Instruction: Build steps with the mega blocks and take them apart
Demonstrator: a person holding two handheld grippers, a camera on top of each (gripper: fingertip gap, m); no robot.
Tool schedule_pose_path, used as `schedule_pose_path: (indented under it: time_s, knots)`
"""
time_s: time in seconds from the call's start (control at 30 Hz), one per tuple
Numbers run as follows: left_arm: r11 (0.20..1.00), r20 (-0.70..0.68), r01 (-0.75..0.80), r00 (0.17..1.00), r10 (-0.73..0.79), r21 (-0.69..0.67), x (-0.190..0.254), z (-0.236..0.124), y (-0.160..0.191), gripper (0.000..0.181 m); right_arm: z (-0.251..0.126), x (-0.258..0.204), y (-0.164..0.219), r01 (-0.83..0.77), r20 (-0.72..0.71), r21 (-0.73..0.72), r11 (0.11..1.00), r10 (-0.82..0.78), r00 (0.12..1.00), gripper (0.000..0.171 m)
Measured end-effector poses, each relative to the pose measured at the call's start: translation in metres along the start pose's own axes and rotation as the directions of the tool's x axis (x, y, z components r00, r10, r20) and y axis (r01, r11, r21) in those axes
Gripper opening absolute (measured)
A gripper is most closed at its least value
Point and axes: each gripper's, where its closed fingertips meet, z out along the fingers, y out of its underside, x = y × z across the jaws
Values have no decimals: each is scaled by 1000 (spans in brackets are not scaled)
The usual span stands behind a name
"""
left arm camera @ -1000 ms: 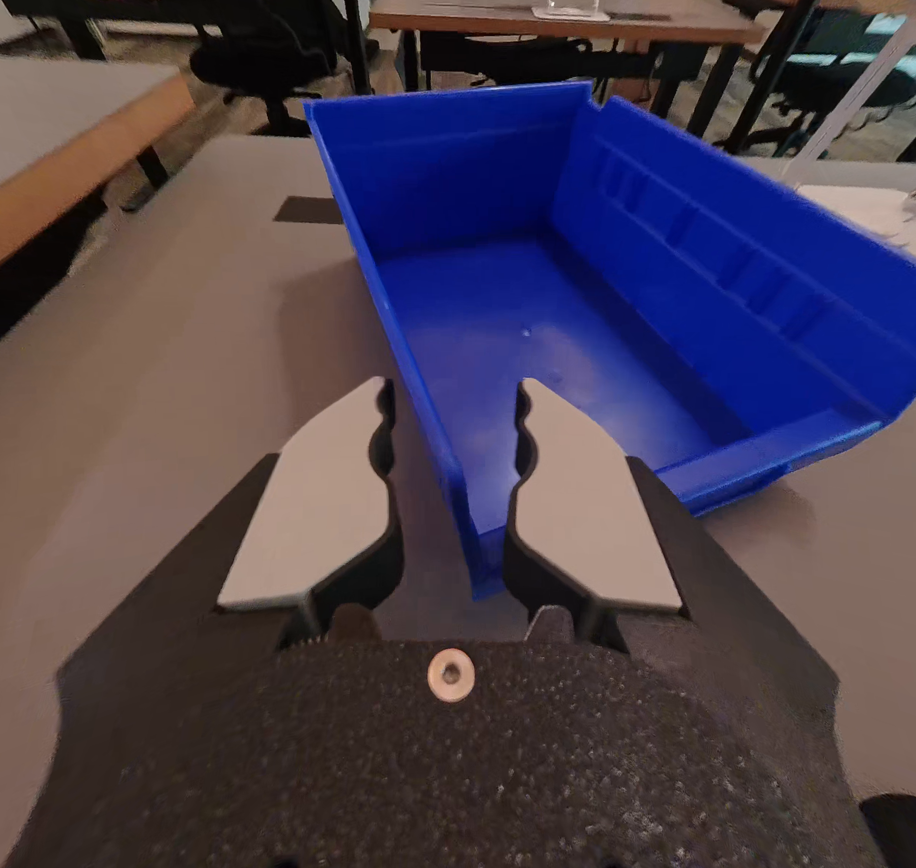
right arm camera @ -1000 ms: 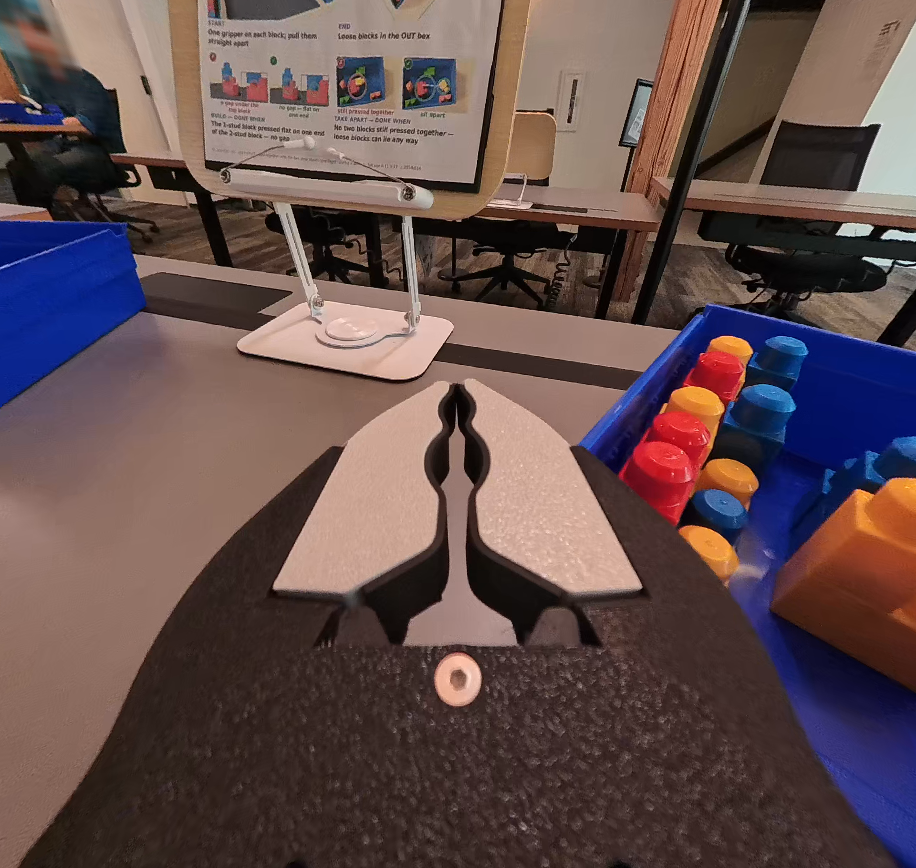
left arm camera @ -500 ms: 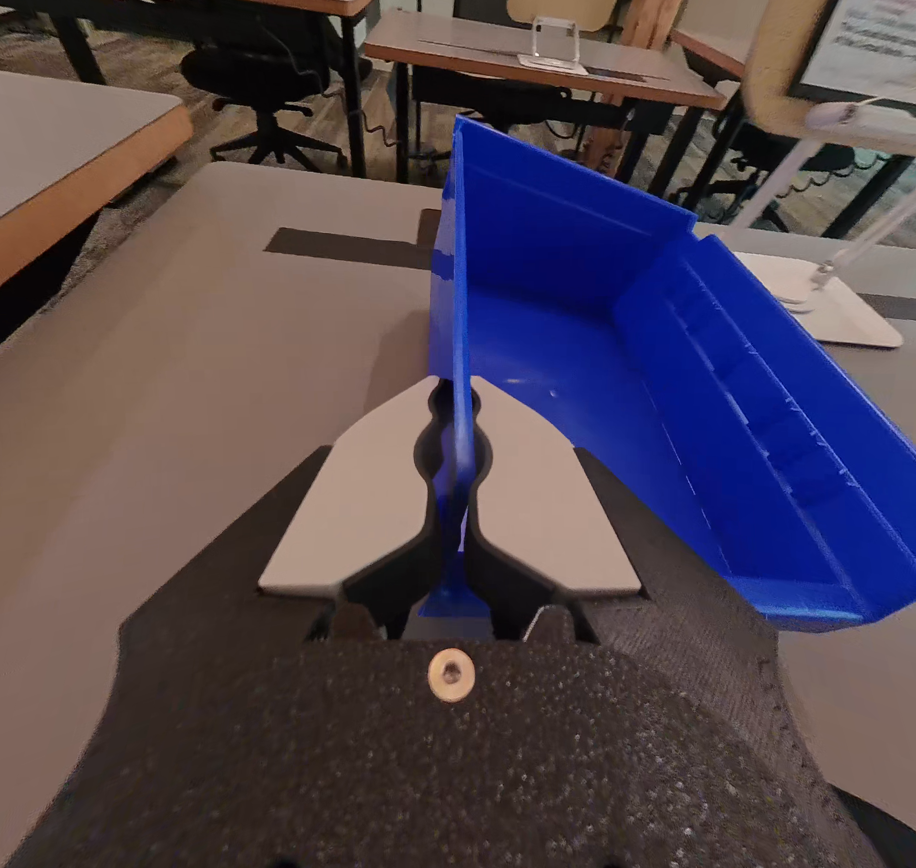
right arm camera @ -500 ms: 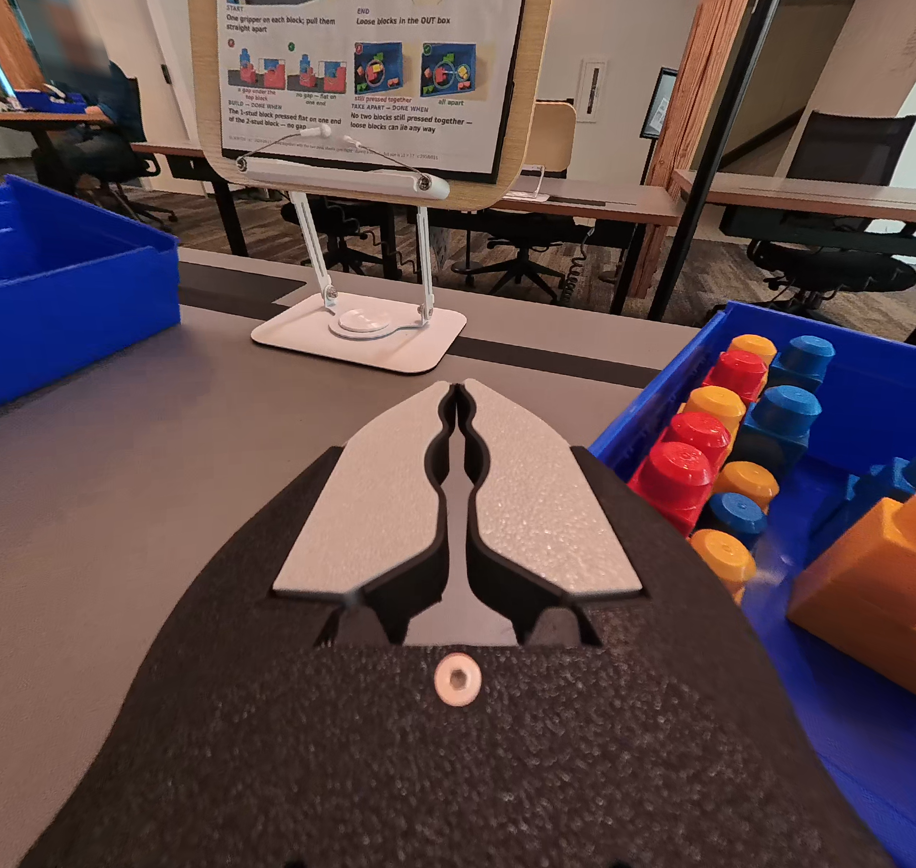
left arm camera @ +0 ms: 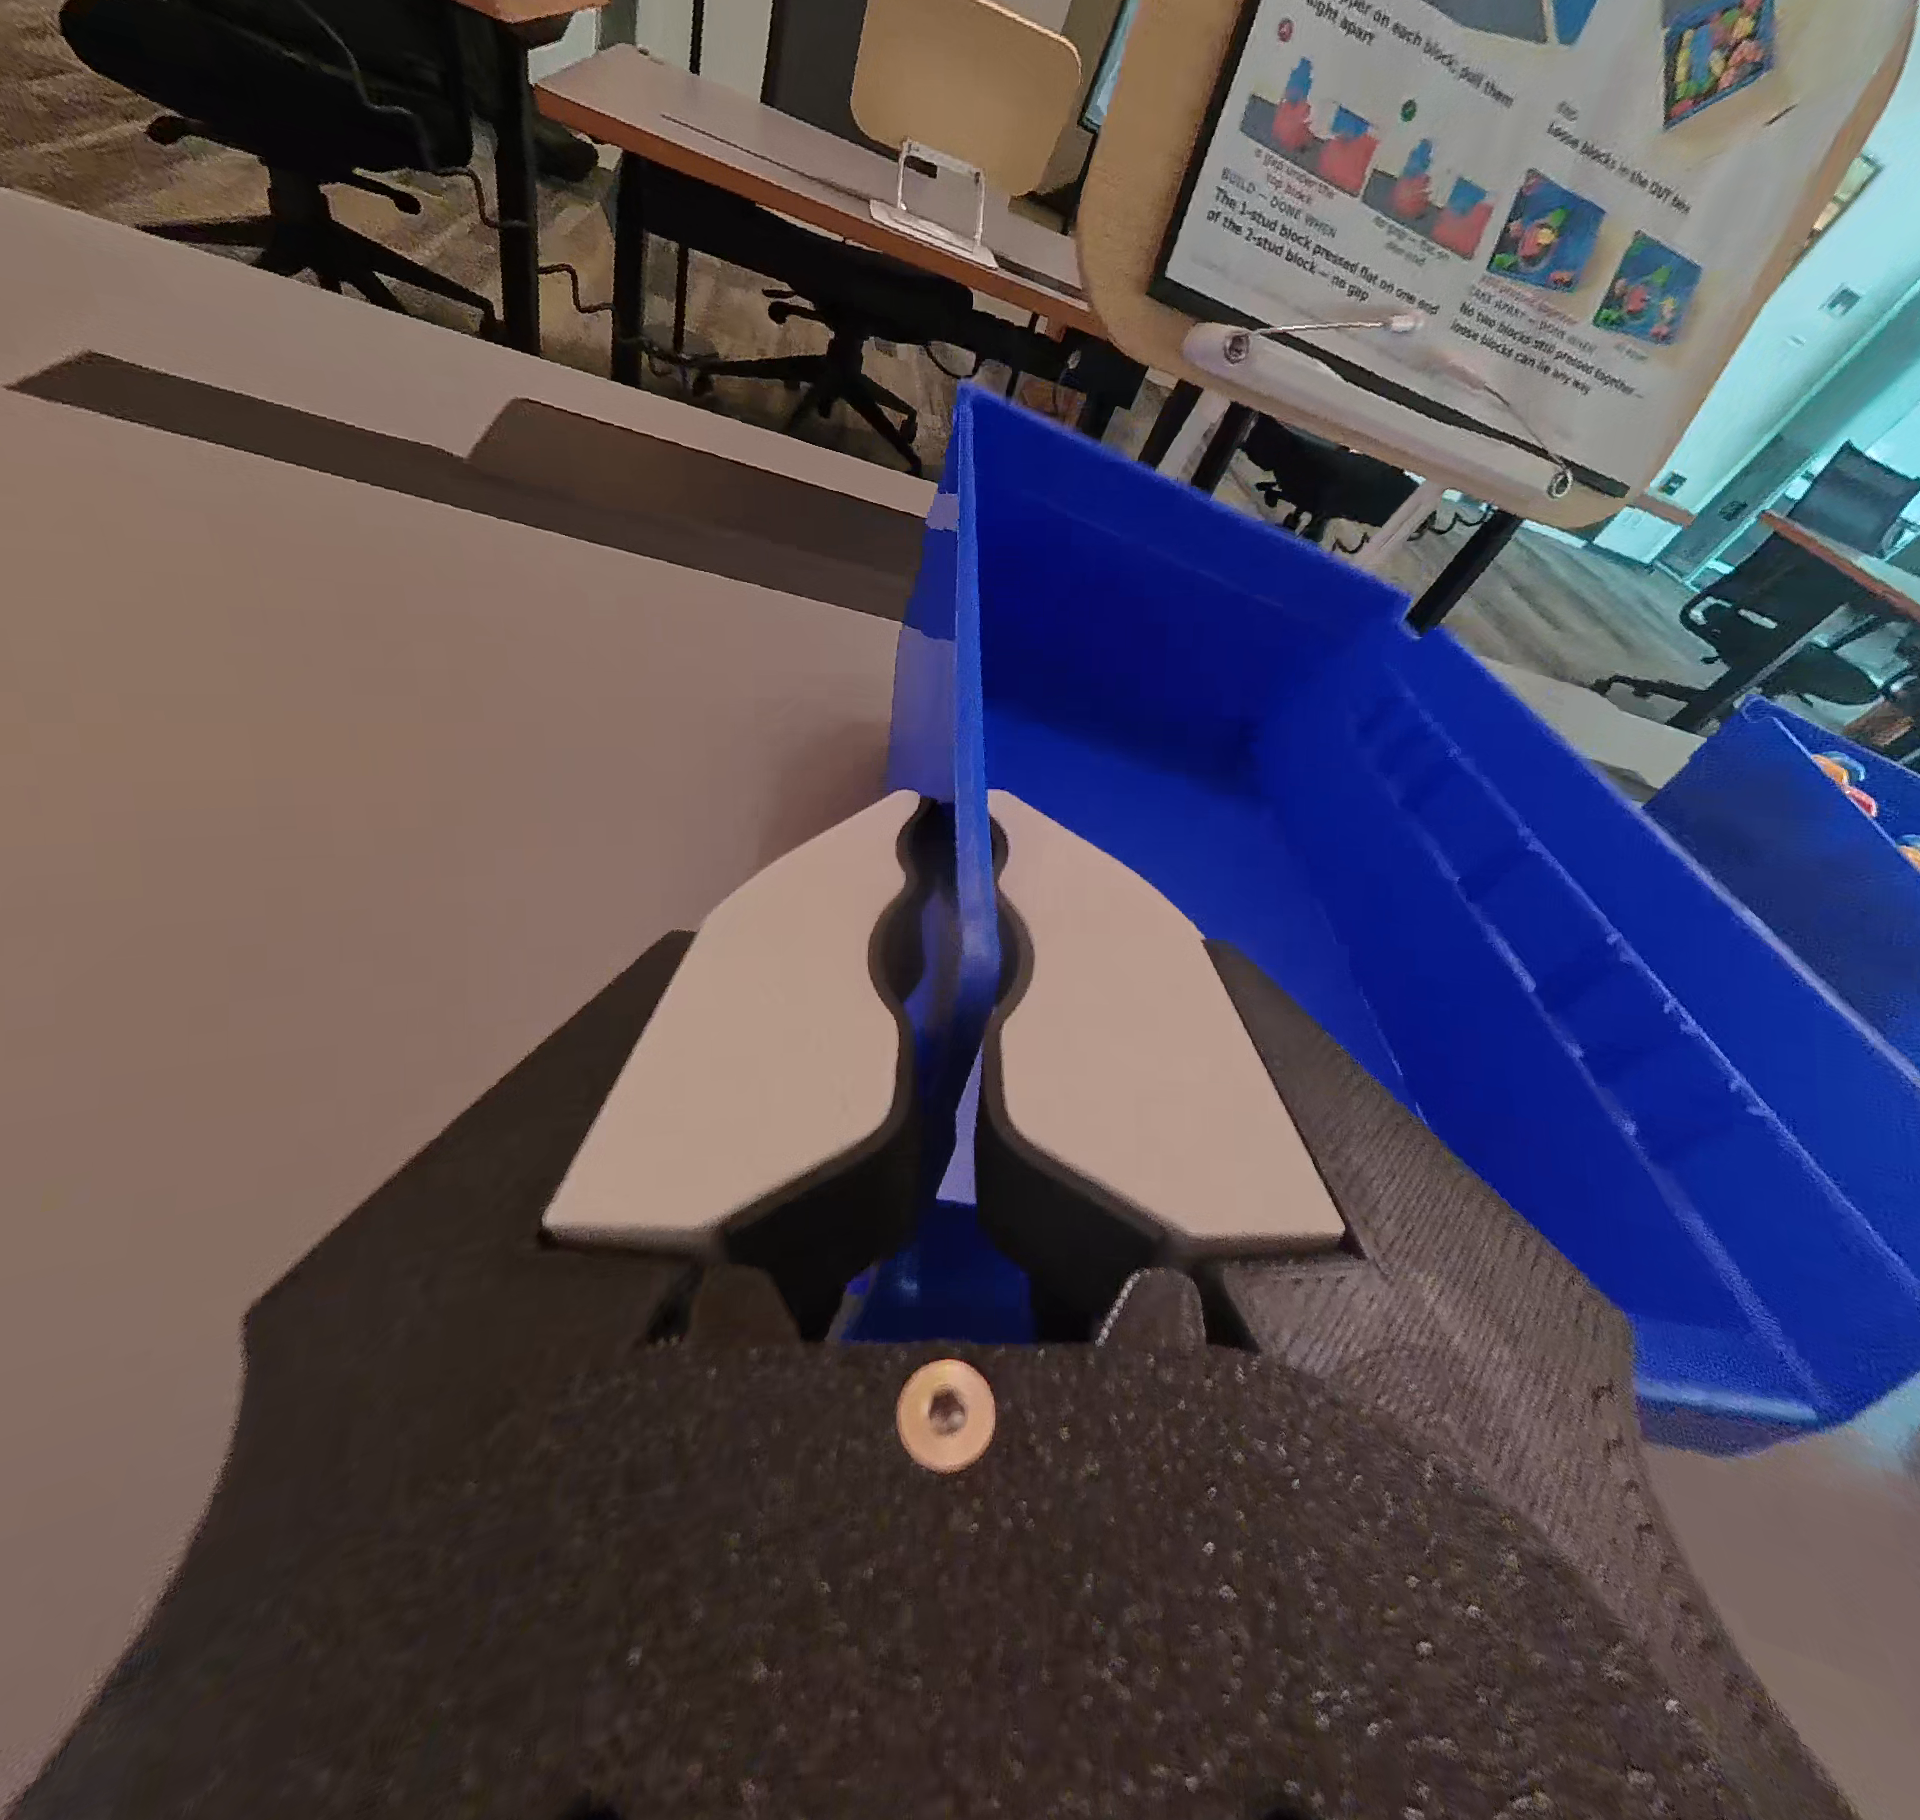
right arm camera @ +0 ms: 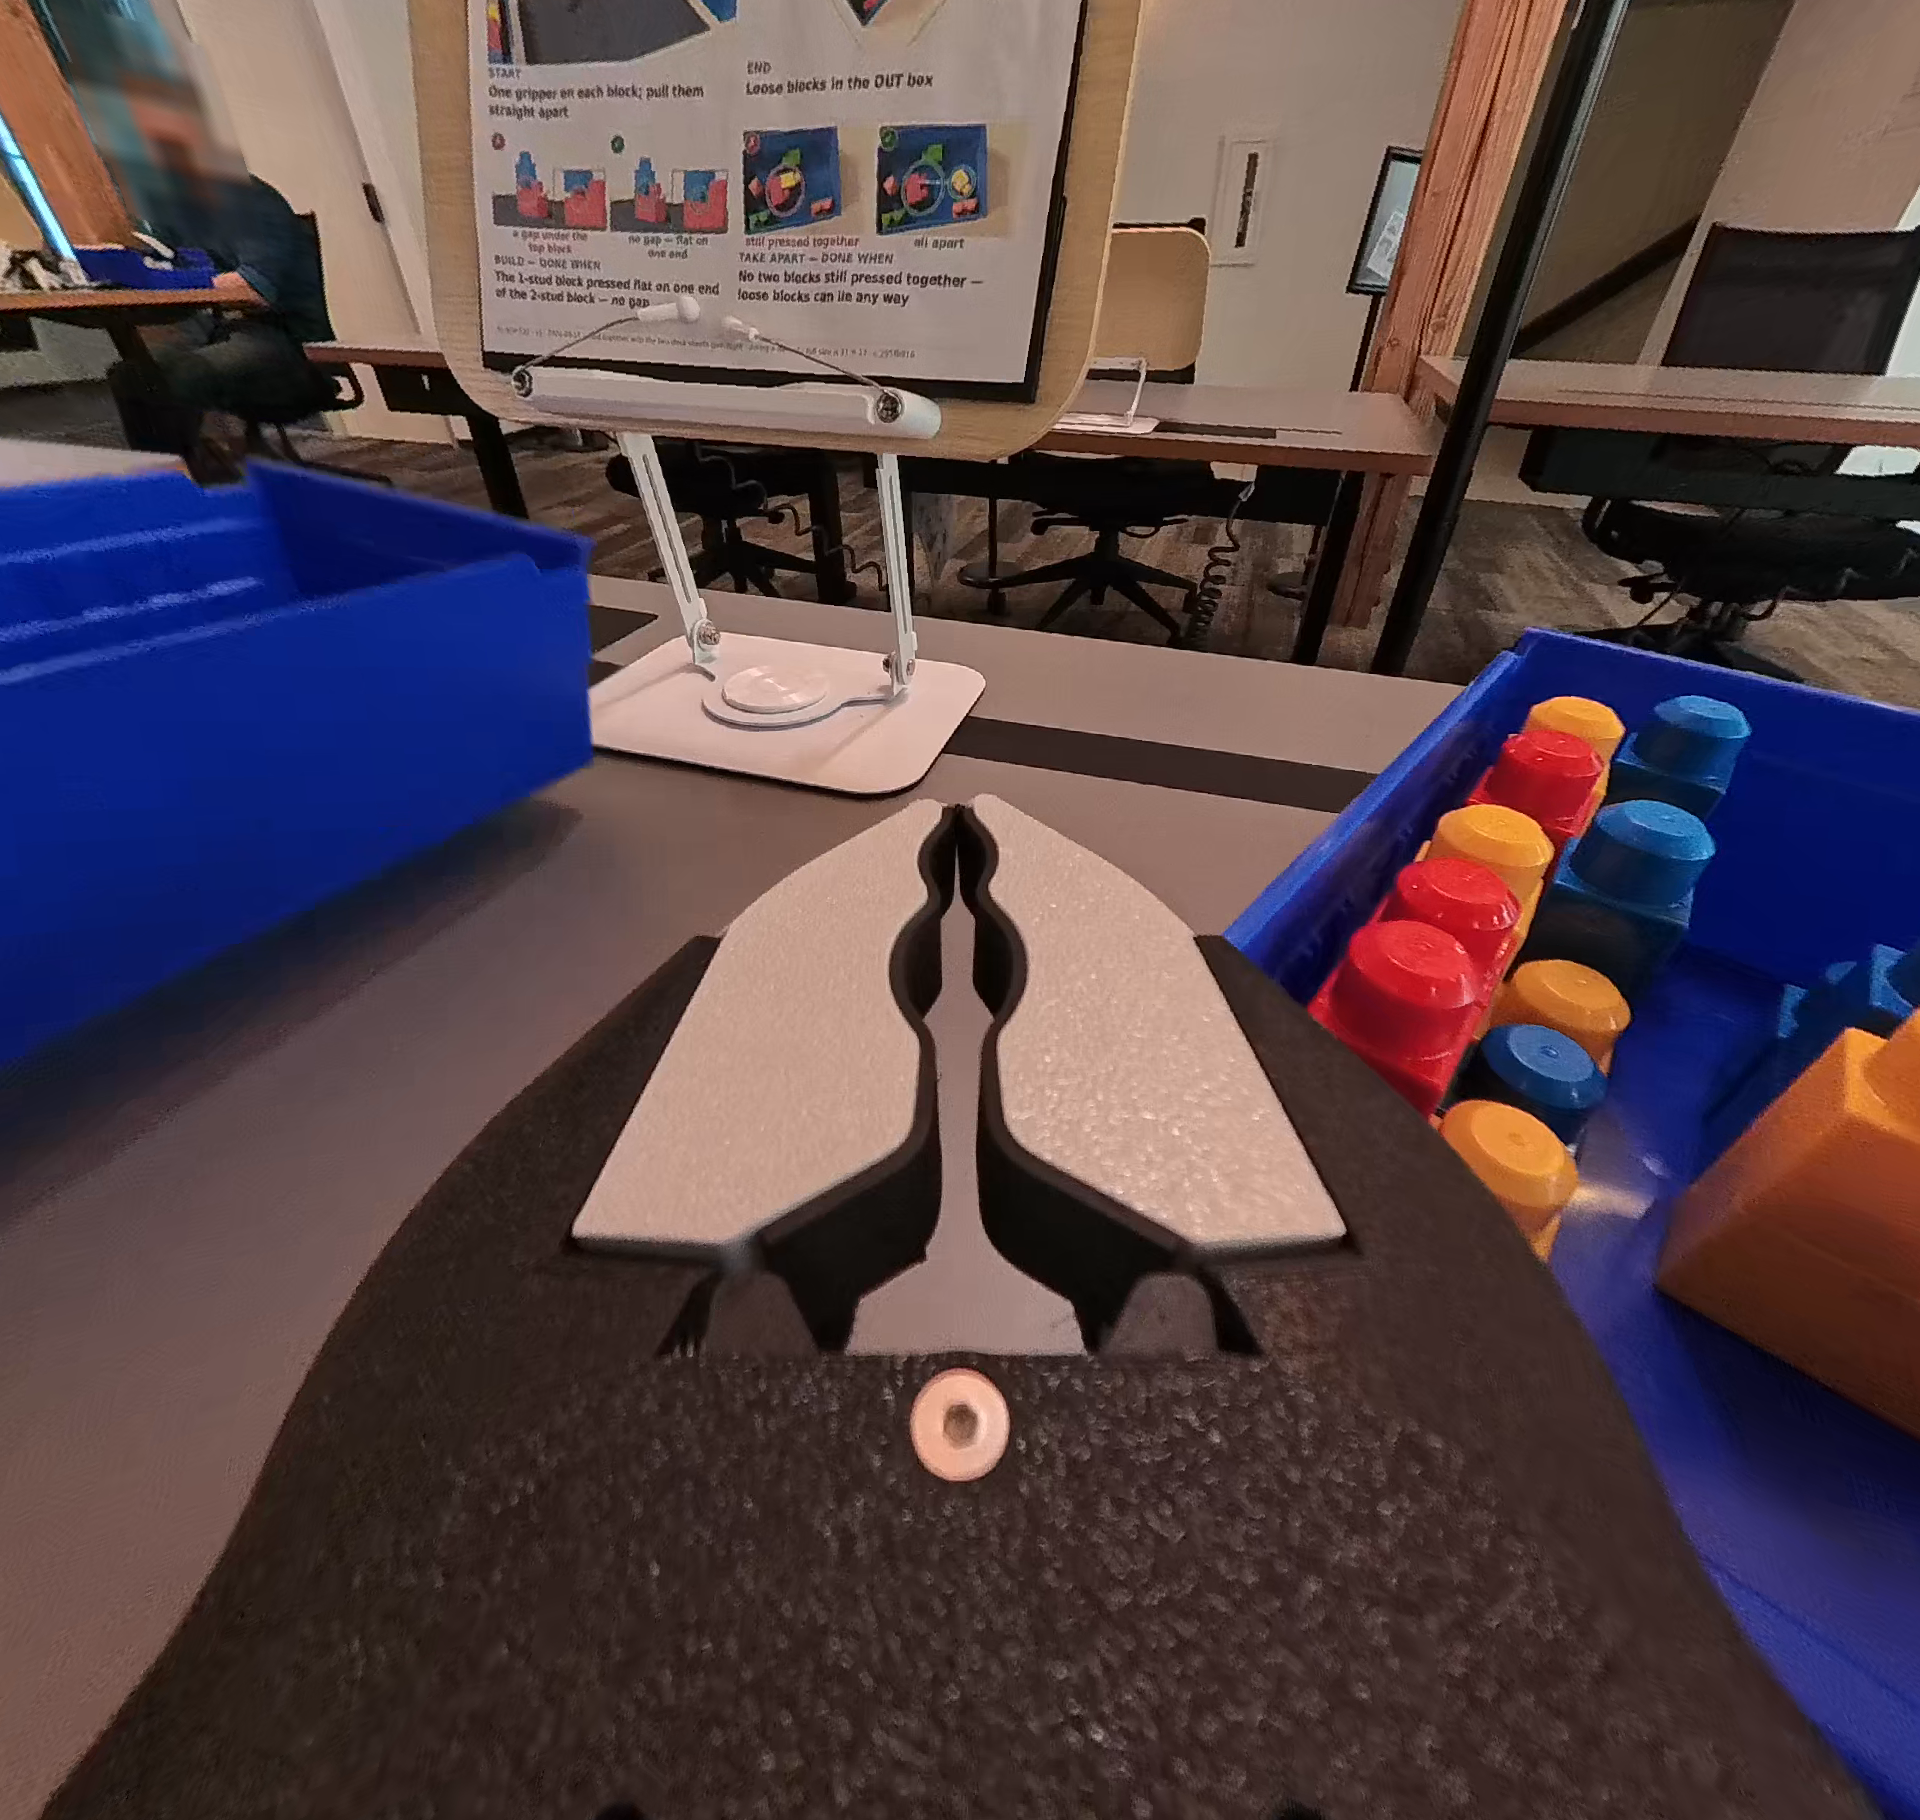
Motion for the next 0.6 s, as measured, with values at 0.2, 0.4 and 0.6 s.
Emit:
schedule_pose_path:
  time_s: [0.2,0.4,0.6]
  knots:
    - [999,51,-10,999,8,33,19,10,20,4,-2,-2,-3,-14,16,9,1000,13,1000,0]
    - [999,-11,-39,999,39,-34,44,23,51,6,-2,-3,-1,-11,17,3,1000,11,1000,0]
    - [990,-117,-141,983,141,13,70,20,49,16,-2,-1,0,-6,13,0,1000,6,1000,0]
